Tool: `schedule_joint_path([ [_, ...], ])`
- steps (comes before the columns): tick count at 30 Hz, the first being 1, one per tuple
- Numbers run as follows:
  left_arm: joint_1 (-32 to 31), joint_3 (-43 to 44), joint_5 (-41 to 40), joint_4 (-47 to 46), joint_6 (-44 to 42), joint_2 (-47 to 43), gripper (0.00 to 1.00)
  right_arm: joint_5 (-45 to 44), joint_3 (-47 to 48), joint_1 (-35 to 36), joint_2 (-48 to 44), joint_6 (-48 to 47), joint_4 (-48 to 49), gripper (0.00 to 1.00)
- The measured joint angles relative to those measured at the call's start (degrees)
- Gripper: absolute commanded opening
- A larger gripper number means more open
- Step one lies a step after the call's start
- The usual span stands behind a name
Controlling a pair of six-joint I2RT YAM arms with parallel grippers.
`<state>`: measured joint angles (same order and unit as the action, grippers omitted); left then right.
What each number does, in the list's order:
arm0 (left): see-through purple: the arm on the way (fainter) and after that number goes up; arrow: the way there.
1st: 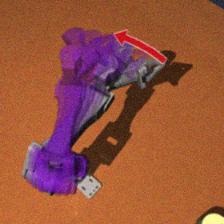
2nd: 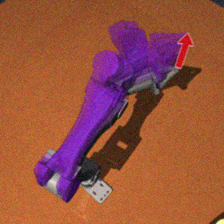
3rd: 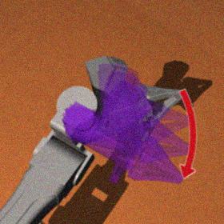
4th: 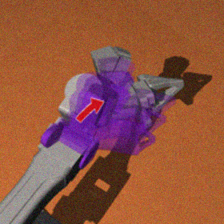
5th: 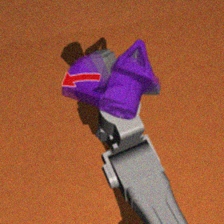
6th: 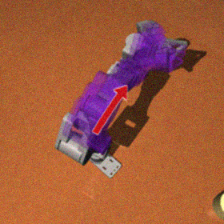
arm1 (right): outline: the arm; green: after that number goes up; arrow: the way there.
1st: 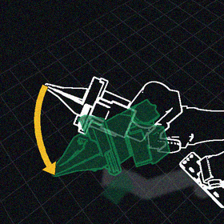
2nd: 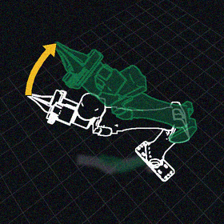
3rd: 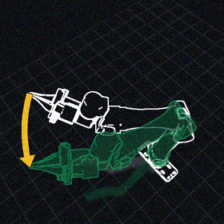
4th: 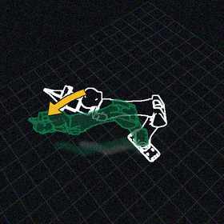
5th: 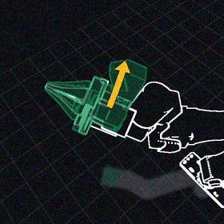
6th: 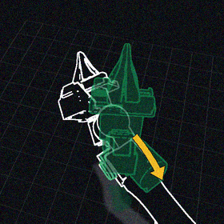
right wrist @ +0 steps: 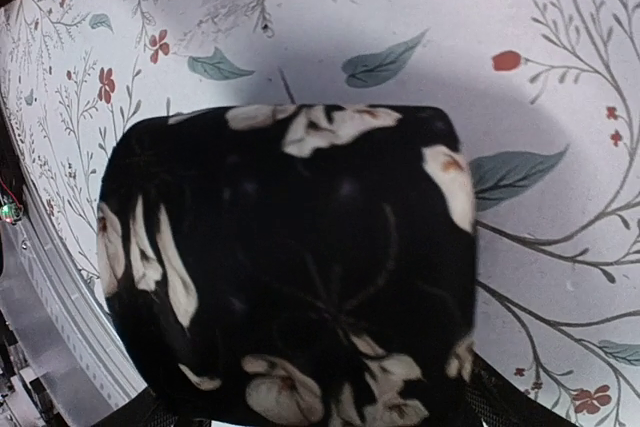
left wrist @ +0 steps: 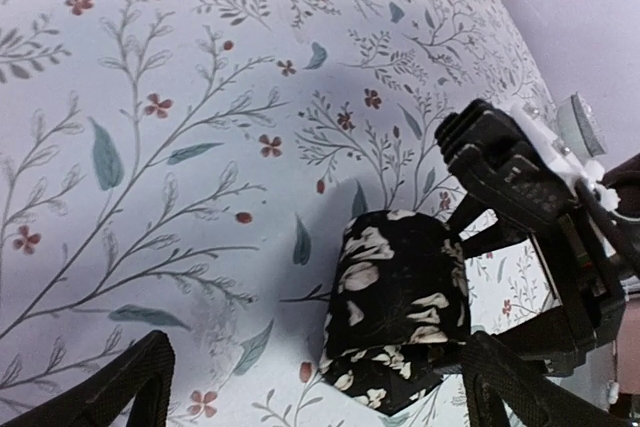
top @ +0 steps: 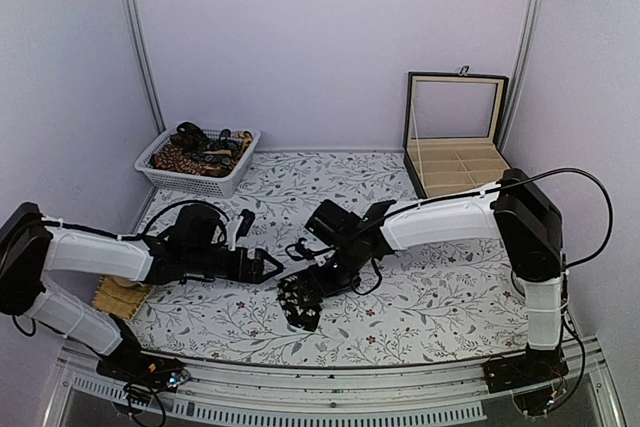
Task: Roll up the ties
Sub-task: Roll the tie at the center of the board.
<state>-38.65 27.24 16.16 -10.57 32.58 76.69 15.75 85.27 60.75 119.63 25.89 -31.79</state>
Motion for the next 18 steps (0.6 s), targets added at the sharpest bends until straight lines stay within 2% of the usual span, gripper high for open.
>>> schedule_joint_path([
  [9,0.52,4.87,12.52,-5.11,-1.03,13.62,1.0,7.78,-5.44,-1.57,-2.14,-0.07,8.33,0.86],
  [18,0.46,4.87,16.31,-6.14,-0.83,14.82,1.0,12.57,-6.05,-1.57,-3.63,-1.03,10.86,0.84],
])
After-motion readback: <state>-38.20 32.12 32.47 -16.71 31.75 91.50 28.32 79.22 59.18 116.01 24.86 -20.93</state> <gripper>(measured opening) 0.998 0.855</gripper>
